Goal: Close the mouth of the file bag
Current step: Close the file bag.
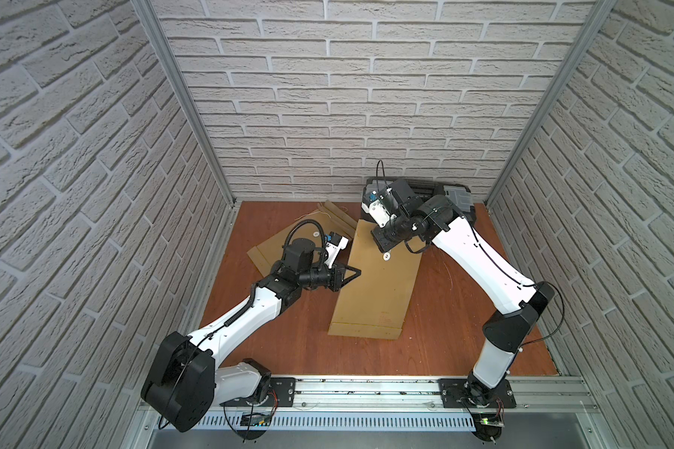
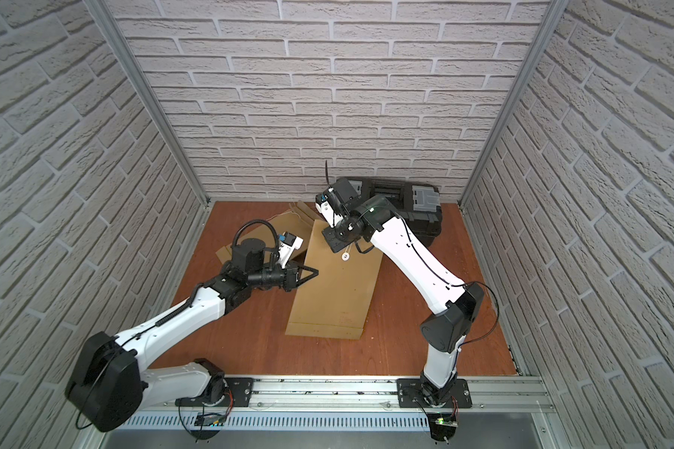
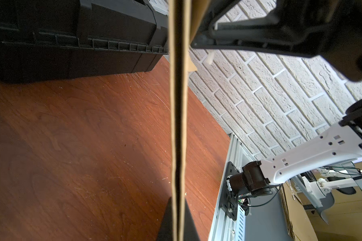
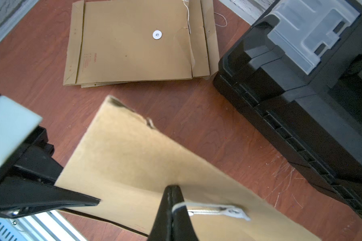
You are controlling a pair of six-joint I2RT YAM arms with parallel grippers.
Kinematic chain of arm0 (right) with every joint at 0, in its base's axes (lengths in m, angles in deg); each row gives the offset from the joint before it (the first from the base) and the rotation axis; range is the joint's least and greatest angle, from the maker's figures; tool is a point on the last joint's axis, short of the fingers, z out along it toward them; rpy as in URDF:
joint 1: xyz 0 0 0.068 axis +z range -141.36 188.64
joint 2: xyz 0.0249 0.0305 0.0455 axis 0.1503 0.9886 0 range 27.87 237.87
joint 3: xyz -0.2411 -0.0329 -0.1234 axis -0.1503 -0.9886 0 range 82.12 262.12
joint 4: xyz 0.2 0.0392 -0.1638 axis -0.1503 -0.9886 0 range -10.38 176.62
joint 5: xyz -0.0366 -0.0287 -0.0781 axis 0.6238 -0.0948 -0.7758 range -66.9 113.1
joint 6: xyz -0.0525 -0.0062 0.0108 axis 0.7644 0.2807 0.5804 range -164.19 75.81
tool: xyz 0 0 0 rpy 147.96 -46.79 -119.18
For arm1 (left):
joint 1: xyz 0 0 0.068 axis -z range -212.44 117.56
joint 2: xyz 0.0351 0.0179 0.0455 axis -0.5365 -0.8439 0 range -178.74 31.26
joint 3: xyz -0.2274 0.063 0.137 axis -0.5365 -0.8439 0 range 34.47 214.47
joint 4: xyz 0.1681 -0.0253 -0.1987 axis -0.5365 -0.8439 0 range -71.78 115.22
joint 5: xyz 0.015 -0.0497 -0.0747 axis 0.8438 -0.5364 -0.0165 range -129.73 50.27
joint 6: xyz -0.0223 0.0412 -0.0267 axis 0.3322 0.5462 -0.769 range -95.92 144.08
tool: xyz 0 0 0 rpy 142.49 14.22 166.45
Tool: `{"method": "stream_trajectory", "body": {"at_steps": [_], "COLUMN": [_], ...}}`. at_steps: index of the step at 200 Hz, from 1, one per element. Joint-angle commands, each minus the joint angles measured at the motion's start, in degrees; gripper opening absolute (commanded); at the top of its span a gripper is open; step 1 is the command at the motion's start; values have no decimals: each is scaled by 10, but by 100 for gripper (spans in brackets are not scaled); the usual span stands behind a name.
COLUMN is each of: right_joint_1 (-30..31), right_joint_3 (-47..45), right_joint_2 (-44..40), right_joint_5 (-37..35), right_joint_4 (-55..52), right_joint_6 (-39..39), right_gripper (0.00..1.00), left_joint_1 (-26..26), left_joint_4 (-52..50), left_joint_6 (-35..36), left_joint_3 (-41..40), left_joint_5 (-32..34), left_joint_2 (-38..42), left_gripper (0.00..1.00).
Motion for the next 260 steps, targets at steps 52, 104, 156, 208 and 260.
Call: {"method": "stream_trajectory", "body": {"at_steps": [52,104,156,208,260], "right_joint_1": [-24,-79,-117,-144,-157], "right_joint_3": [-194,-386,-497,-568,-608], "right_joint_2": [-124,-225,-265,-287,-299], "right_joint_5": [94,120,175,220,237], "right_joint_4": [129,281,408,486,526], "right_joint_6": [-39,-62,-105,-143,-166], "right_gripper": [3,3,6,15,17], "left_joint_1": [0,0,0,0,0], "left_joint_4": [23,14,10,1,-1], "left_joint_6": [12,13,13,17,18], "left_joint_3": [15,16,20,22,24], "left_joint_5": [3,8,11,13,13], "left_joint_2": [7,14,16,19,16], "left_gripper": [0,0,0,0,0]}}
